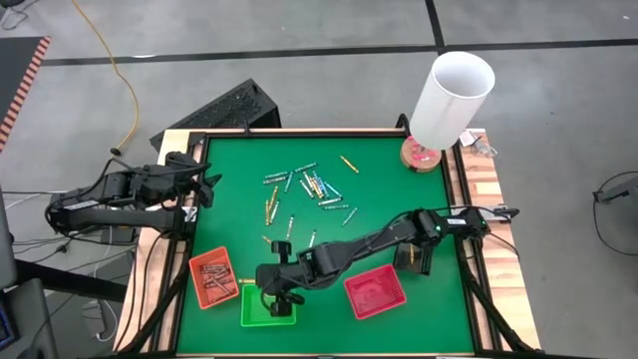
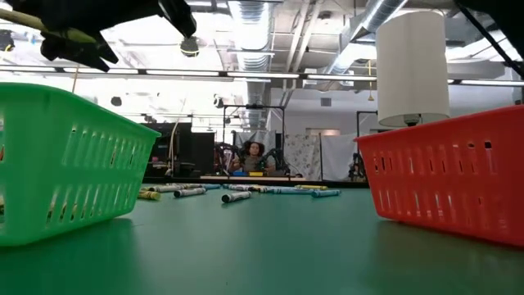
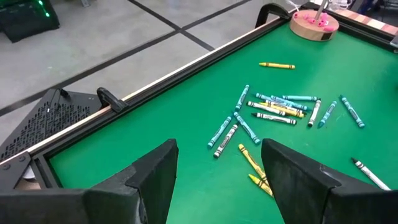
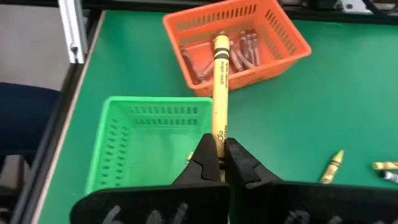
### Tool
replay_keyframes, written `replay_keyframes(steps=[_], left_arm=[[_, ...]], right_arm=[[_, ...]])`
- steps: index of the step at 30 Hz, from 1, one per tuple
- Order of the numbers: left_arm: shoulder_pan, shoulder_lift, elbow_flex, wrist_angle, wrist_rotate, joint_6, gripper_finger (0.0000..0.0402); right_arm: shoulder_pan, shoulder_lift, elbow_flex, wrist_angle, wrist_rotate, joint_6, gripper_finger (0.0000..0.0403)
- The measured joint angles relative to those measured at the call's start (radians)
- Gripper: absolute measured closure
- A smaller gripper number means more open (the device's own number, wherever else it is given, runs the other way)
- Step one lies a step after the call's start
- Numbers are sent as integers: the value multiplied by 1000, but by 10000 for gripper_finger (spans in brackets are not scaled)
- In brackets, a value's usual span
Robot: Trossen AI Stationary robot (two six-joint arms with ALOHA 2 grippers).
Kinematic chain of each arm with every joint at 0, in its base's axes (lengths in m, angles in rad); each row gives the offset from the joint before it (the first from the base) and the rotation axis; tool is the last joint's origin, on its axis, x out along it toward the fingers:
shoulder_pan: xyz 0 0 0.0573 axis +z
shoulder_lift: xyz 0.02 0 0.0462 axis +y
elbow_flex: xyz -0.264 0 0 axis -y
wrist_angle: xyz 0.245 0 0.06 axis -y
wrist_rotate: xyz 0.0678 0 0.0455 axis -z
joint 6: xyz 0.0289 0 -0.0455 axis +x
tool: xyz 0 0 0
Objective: Sort crayons
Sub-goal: Put the yellow crayon into the green bin
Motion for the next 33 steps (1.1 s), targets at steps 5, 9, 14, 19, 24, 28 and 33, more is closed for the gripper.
replay_keyframes(steps=[5, 9, 14, 19, 24, 28, 33], left_arm=[[0, 0, 0, 0, 0, -8, 178], [0, 0, 0, 0, 1, -11, 178], [0, 0, 0, 0, 1, -11, 178], [0, 0, 0, 0, 1, -11, 178], [0, 0, 0, 0, 2, -11, 178], [0, 0, 0, -1, 5, -18, 178], [0, 0, 0, -2, 5, -18, 178]], right_arm=[[13, 0, -9, -2, -25, 63, 403], [16, 1, -23, -8, -27, 114, 403], [27, 2, -23, -8, -29, 146, 403], [42, 9, -21, -4, -28, 183, 403], [45, 60, -22, 7, -30, 210, 403], [46, 75, -23, -2, -38, 236, 403], [41, 86, -23, -12, -51, 264, 403]])
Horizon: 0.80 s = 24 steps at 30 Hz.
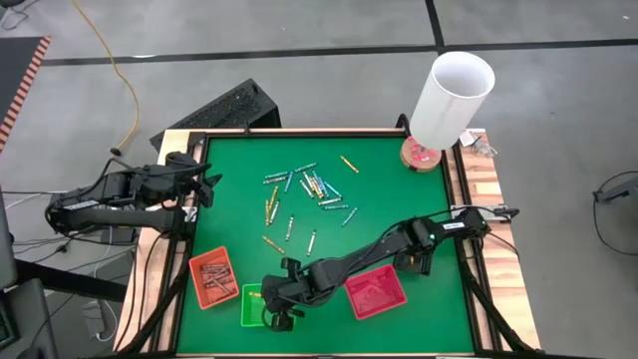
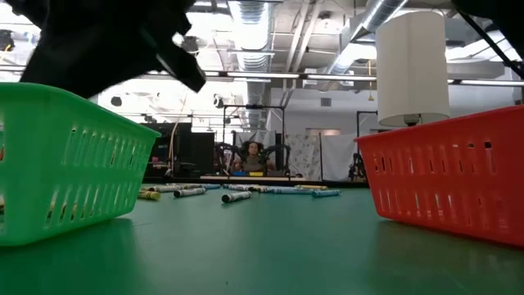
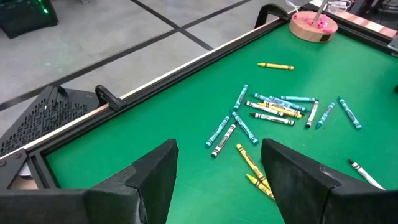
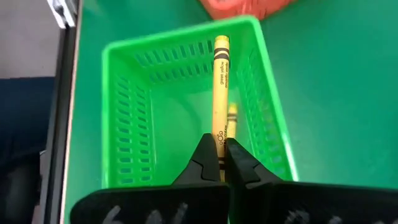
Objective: Sort crayons
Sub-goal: Put the yellow crayon into the green bin
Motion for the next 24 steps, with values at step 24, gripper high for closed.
replay_keyframes(steps=[24], left_arm=[[0, 0, 0, -8, -1, 0, 178]], right_arm=[[-31, 48, 2, -3, -158, 97, 402]])
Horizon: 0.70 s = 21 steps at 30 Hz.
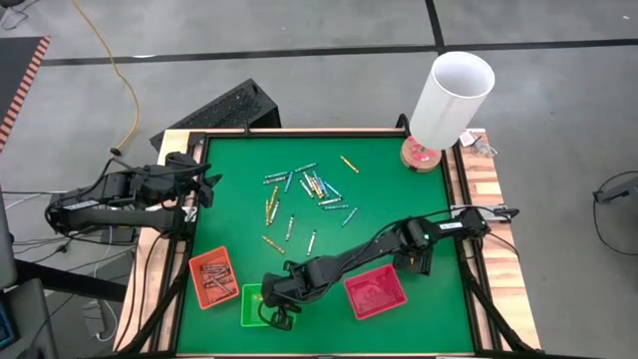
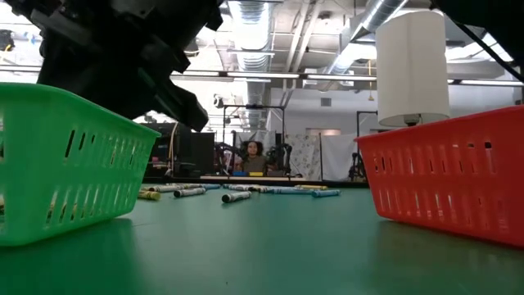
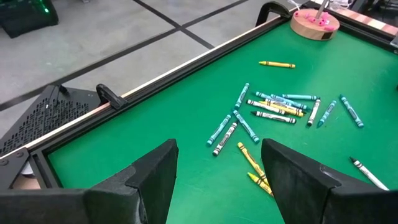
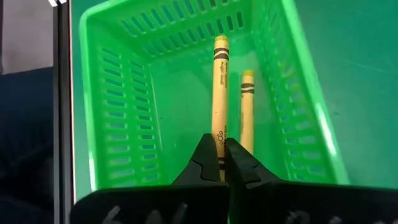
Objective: Sort crayons
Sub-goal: Put the yellow crayon into the green bin
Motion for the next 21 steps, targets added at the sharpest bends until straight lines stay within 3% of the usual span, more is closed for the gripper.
replay_keyframes(steps=[13, 21], left_arm=[[0, 0, 0, 0, 0, 0, 178], [0, 0, 0, 0, 0, 0, 178]], right_arm=[[-12, 0, 0, -4, -36, 1, 354], [-12, 0, 0, 1, -41, -20, 351]])
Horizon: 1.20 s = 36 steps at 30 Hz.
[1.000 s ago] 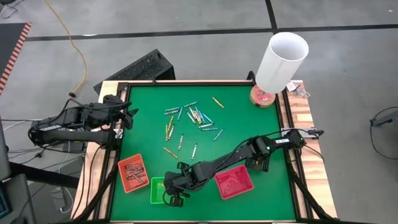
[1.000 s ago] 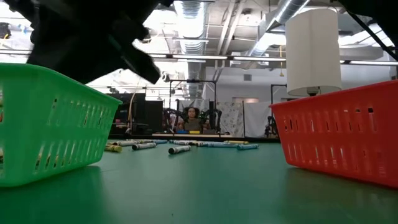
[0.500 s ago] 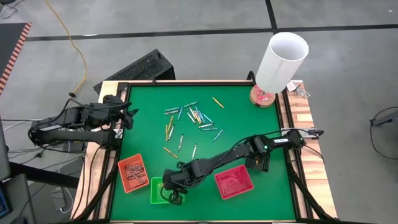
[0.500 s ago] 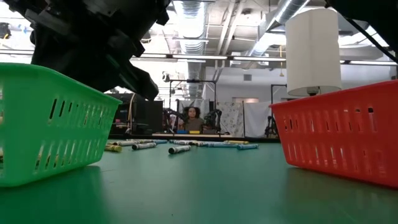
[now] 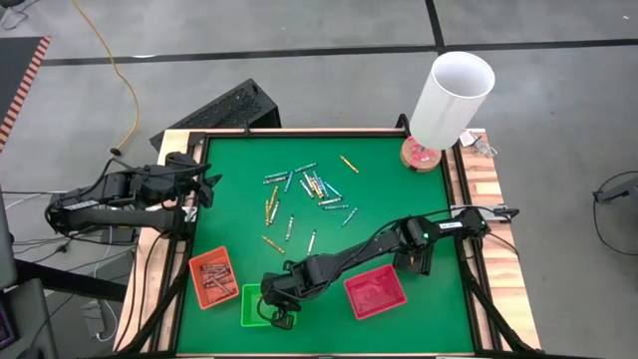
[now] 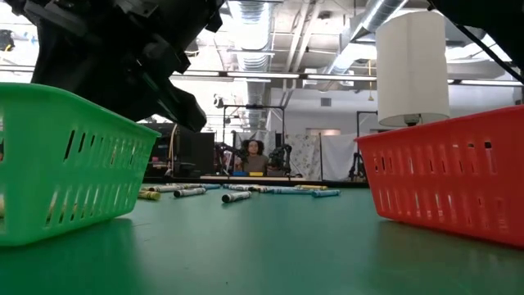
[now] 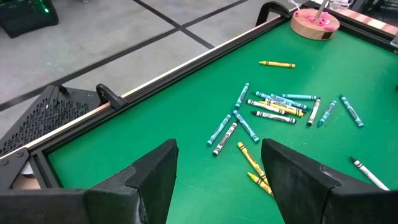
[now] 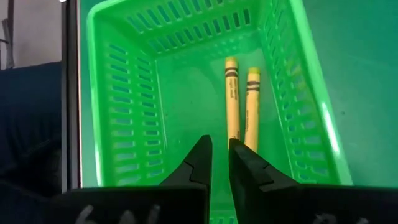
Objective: Sort crayons
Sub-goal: Put the yellow crayon into the green bin
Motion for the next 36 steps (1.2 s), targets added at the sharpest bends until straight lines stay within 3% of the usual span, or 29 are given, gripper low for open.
replay_keyframes(steps=[12, 19, 22, 28, 36], left_arm=[[0, 0, 0, -9, 0, 0, 178], [0, 0, 0, -20, 0, 0, 178], [0, 0, 0, -20, 0, 0, 178], [0, 0, 0, -20, 0, 13, 178], [0, 0, 0, -15, -14, 20, 178]], right_arm=[[-22, -36, 21, 5, 8, -88, 350], [-48, -141, 22, -54, 22, -203, 350], [-62, -215, 19, -128, 79, -284, 351], [-101, -379, 19, -325, 301, -438, 353], [-258, -564, 19, -650, 367, -404, 353]])
